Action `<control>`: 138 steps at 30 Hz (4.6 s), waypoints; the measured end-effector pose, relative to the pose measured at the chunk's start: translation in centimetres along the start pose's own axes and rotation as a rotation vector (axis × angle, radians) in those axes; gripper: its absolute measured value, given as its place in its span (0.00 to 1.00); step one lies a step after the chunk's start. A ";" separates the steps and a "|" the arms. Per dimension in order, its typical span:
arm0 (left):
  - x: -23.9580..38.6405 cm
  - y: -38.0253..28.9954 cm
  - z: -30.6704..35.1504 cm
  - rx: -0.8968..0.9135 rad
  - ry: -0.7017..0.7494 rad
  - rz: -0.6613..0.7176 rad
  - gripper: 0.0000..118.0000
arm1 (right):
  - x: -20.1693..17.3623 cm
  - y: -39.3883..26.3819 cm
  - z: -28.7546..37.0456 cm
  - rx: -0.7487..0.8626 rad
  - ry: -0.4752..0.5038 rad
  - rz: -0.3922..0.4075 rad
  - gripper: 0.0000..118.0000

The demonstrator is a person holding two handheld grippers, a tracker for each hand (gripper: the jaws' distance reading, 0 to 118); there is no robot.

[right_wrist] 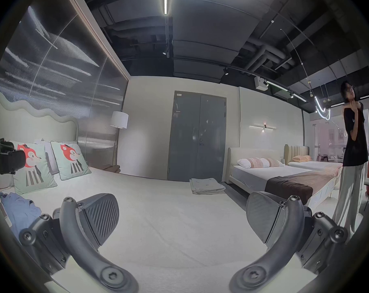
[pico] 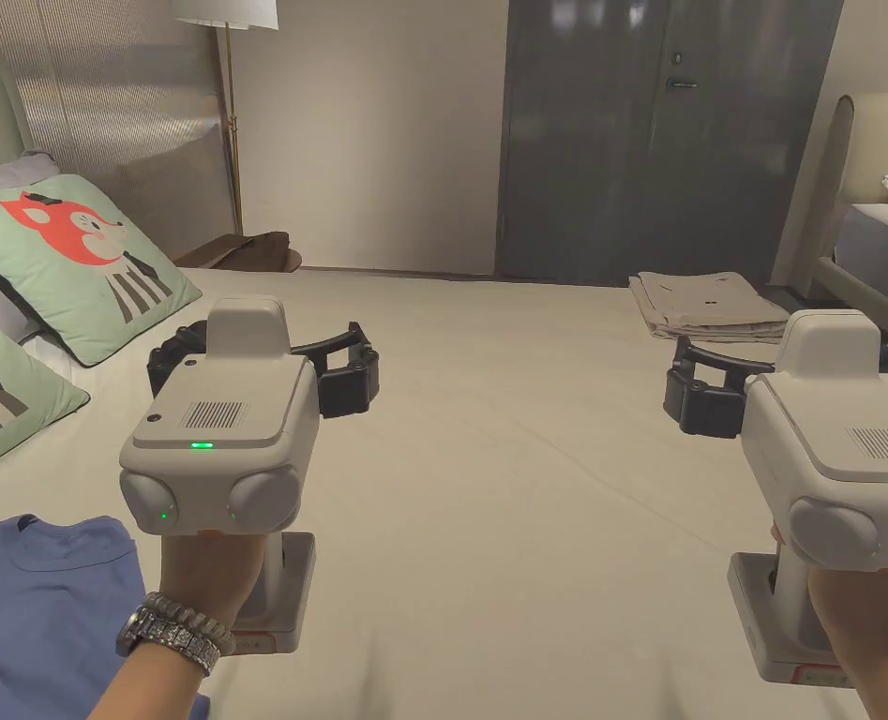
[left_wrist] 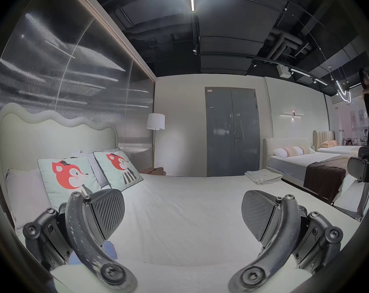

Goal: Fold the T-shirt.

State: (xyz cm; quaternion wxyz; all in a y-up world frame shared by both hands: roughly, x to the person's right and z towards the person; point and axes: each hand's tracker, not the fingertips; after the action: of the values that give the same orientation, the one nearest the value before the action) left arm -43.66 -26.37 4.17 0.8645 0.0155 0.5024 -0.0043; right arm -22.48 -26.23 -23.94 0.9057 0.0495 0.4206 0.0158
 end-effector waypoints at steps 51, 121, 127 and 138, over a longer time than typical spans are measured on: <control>-17.9 -11.2 0.9 -0.945 0.157 0.134 0.00 | -18.1 -2.3 -3.4 -0.107 0.415 -0.019 0.00; 23.0 -16.1 0.1 -0.937 -0.755 0.096 0.05 | 10.8 -3.6 5.1 -0.129 -0.067 -0.041 0.00; 24.7 -20.6 1.2 -1.034 -0.717 0.026 0.04 | 11.0 -5.2 4.7 -0.164 -0.059 -0.042 0.00; 20.2 -16.0 2.5 -0.785 -0.706 0.079 0.92 | 10.1 -4.8 4.6 -0.159 -0.015 -0.040 0.00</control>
State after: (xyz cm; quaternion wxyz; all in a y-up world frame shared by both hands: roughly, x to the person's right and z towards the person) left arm -31.87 -42.29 -12.55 0.9214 -0.2927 0.1434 0.2116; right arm -12.52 -30.61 -29.15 0.9102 -0.0308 0.4120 0.0306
